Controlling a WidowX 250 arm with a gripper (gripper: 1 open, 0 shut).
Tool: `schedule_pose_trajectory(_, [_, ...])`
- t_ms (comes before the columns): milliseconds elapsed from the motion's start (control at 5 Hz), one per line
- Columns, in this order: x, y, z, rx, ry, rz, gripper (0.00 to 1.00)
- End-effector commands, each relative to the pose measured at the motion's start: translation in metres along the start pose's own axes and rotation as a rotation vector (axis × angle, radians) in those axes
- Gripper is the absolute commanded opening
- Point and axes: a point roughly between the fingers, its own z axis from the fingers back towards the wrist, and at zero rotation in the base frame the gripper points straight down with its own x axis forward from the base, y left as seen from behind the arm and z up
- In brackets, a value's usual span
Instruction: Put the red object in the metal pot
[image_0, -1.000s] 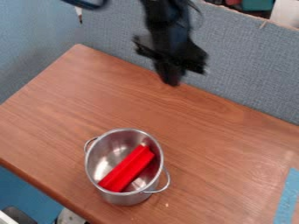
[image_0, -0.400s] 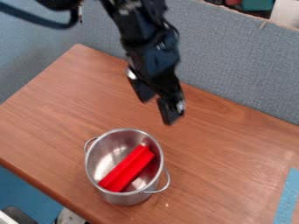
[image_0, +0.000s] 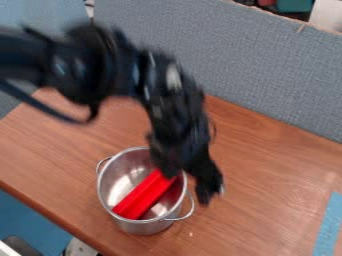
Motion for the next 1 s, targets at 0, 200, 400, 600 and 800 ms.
schedule_pose_trajectory(0, [0.018, 0.03, 0.038, -0.004, -0.053, 0.003, 1.0])
schedule_pose_trajectory(200, [0.021, 0.054, 0.061, -0.014, -0.051, 0.025, 1.0])
schedule_pose_trajectory(400, [0.003, 0.068, 0.061, 0.011, -0.049, 0.11, 1.0])
schedule_pose_trajectory(600, [-0.017, 0.088, 0.058, 0.063, -0.021, 0.221, 1.0])
schedule_pose_trajectory(800, [-0.025, 0.088, 0.048, 0.054, 0.005, 0.101, 1.0])
